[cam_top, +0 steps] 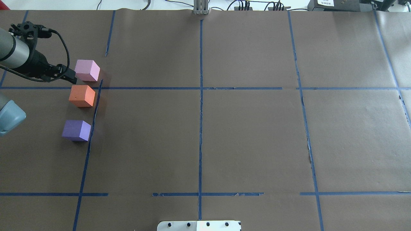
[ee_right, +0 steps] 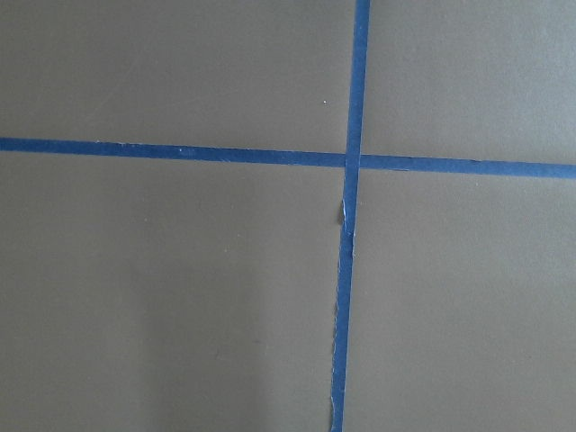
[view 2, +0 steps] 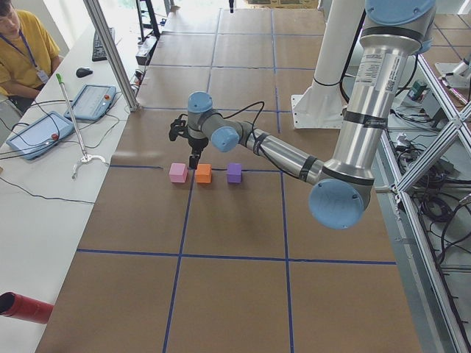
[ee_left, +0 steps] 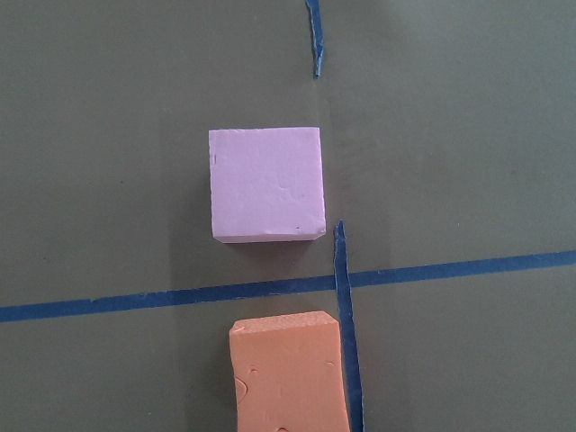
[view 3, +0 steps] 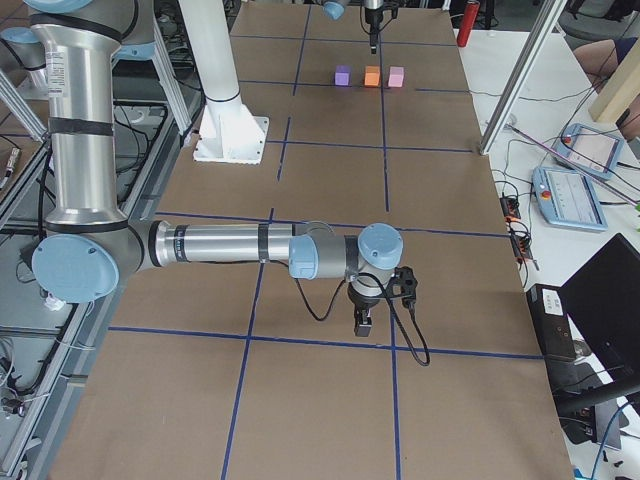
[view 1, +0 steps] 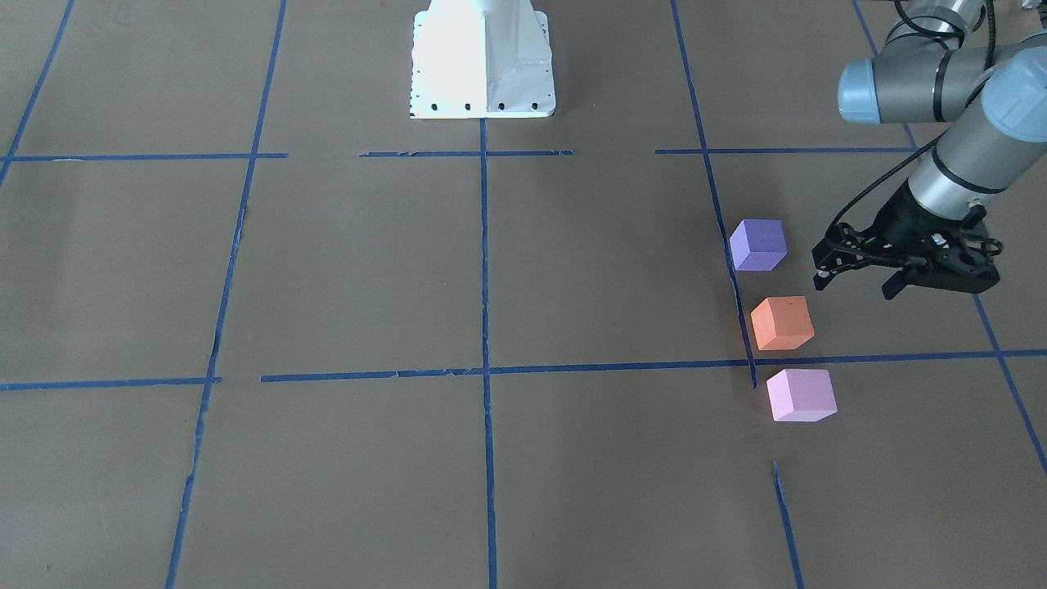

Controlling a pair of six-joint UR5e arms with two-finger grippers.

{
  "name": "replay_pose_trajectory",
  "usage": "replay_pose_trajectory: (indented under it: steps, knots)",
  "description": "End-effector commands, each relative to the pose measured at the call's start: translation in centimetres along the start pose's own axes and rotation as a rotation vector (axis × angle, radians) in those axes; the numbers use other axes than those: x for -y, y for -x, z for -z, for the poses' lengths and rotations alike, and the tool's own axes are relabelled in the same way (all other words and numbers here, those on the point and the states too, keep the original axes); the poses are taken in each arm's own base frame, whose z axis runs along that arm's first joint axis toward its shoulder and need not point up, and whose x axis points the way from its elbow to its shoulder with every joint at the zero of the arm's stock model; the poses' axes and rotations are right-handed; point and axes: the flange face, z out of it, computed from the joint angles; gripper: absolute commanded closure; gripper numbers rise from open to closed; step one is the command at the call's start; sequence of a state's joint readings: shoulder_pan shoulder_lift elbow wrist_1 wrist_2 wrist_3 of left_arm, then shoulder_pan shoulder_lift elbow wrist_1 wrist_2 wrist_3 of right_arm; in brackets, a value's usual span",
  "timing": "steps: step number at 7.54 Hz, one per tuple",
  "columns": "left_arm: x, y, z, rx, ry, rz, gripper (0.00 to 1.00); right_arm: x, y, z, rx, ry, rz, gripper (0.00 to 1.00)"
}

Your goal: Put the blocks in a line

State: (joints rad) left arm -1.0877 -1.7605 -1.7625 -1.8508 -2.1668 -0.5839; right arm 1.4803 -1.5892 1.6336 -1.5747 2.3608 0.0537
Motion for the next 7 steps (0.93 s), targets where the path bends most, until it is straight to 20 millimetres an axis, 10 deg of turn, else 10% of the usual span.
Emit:
replay_pose_trajectory:
  steps: [1, 4, 7]
  knots:
    - [-0.3, 10.2, 3.7, 0.049, -0.025, -0.130, 0.01, 0.0, 0.0, 0.0, 0.000, 0.000, 0.000, 0.00]
    - [-2.4, 27.0, 7.5, 0.058, 0.023, -0.176, 0.01, 0.0, 0.0, 0.0, 0.000, -0.001, 0.001, 0.00]
    - [-4.3, 32.4, 10.2, 0.084, 0.090, -0.026, 0.01, 0.0, 0.0, 0.0, 0.000, -0.001, 0.001, 0.00]
